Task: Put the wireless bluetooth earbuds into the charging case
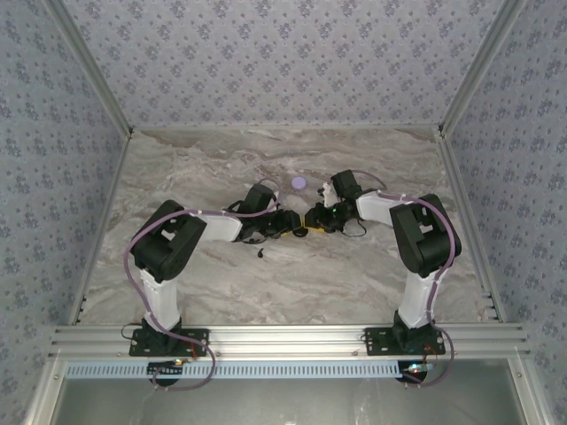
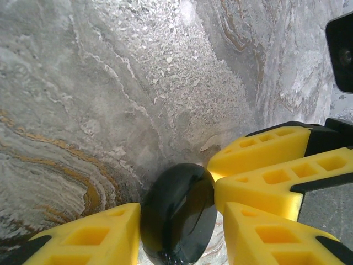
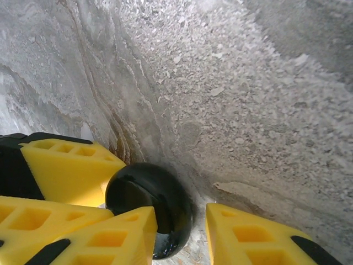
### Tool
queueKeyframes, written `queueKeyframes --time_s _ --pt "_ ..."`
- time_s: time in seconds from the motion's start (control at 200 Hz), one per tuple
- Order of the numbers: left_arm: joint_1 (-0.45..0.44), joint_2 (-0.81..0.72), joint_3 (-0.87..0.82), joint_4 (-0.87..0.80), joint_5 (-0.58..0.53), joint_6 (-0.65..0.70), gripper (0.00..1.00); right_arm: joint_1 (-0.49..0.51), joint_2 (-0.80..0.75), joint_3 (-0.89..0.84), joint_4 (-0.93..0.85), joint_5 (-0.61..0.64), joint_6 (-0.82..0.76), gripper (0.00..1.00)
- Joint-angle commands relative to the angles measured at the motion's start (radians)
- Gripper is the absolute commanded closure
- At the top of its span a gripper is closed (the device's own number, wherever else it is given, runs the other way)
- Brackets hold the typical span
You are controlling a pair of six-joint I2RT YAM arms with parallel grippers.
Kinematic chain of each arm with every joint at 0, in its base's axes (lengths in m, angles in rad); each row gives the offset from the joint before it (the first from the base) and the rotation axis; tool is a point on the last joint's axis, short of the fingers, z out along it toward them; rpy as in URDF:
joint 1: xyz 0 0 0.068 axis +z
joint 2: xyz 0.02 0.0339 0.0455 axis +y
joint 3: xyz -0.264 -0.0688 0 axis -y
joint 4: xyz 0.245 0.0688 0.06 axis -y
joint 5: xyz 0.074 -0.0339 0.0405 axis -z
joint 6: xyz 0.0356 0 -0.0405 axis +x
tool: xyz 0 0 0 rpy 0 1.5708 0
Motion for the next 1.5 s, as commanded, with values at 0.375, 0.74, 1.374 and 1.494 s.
queueKeyframes --time_s 0.375,0.74,1.374,1.494 --pt "-0.021 0.017 -0.027 0.086 0.001 -0.023 0.59 -0.01 0.015 -0.048 0.063 -0.112 0.052 0.8" --pt "-0.021 0.022 -0.034 0.121 0.002 -0.042 0.64 -0.017 0.011 -0.057 0.091 -0.141 0.071 0.82" --pt "-0.002 -0.1 -0.035 -0.041 -0.061 0.081 0.89 -0.044 -0.151 -0.085 0.01 -0.021 0.015 0.64" --pt "0.022 -0.173 -0.051 -0.045 -0.021 0.148 0.9 -0.058 -0.23 -0.108 0.003 -0.024 -0.027 0.63"
